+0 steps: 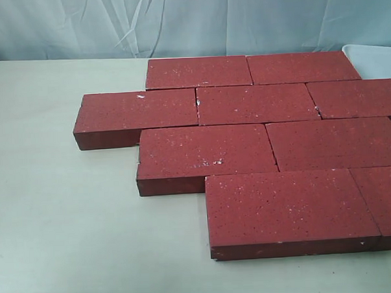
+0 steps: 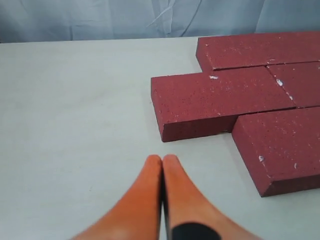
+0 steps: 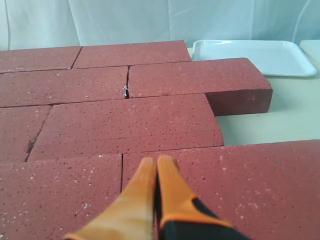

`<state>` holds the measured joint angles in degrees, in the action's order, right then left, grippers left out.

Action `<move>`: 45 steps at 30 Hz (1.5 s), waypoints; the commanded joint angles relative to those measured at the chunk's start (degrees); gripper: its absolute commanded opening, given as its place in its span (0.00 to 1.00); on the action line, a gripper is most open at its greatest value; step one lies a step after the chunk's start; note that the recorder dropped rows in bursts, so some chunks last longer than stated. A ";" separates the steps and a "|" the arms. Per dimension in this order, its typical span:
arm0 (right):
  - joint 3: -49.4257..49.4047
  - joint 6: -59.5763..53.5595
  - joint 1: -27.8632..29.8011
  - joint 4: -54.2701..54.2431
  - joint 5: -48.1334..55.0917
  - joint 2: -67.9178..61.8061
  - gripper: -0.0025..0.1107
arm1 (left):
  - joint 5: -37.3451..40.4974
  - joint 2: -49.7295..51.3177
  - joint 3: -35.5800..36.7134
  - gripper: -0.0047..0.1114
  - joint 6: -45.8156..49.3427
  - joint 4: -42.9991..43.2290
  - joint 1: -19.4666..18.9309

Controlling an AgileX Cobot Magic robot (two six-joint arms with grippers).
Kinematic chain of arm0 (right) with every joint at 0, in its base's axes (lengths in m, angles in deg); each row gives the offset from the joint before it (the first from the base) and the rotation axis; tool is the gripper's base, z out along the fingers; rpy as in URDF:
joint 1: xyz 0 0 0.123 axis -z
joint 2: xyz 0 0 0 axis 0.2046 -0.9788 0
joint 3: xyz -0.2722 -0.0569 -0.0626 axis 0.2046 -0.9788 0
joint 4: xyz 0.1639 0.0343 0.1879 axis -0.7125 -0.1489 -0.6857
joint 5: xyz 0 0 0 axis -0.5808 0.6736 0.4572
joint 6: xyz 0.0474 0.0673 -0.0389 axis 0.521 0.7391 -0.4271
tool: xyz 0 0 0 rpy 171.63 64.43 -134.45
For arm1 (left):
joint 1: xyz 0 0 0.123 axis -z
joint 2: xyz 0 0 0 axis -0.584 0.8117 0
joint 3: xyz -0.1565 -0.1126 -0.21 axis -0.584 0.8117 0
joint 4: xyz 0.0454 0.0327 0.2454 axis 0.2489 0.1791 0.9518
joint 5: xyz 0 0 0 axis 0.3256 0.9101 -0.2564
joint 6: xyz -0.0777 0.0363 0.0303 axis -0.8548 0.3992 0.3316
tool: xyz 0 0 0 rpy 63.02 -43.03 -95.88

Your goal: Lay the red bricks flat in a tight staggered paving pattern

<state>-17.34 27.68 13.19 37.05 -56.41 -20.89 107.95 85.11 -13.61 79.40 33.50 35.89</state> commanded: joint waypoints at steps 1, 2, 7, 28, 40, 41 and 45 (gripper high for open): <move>-0.37 -0.13 0.33 0.02 -0.94 0.41 0.01 | -2.33 -8.87 6.02 0.04 -0.29 -1.04 0.38; -0.37 -0.13 0.33 0.02 -0.94 0.41 0.01 | -2.33 -10.63 7.33 0.04 -0.29 -1.50 0.38; -0.37 -0.13 0.33 0.02 -0.94 0.41 0.01 | -5.30 -20.89 14.88 0.04 -0.51 -1.75 0.38; -0.37 -0.13 0.33 0.02 -1.05 0.41 0.01 | -10.95 -29.87 25.52 0.04 -2.01 6.06 0.38; -0.37 -0.13 0.33 0.02 -1.05 0.41 0.01 | -10.95 -29.87 25.52 0.04 -19.96 21.82 0.00; -0.37 -0.13 0.33 0.02 -1.05 0.41 0.01 | -10.95 -29.87 25.52 0.04 -19.96 21.82 0.00; -0.37 -0.13 0.33 0.02 -1.05 0.41 0.01 | -10.95 -29.87 25.52 0.04 -19.96 21.48 0.00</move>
<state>-17.34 27.68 13.19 37.05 -56.61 -20.89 97.49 55.62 11.63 59.90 55.14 35.89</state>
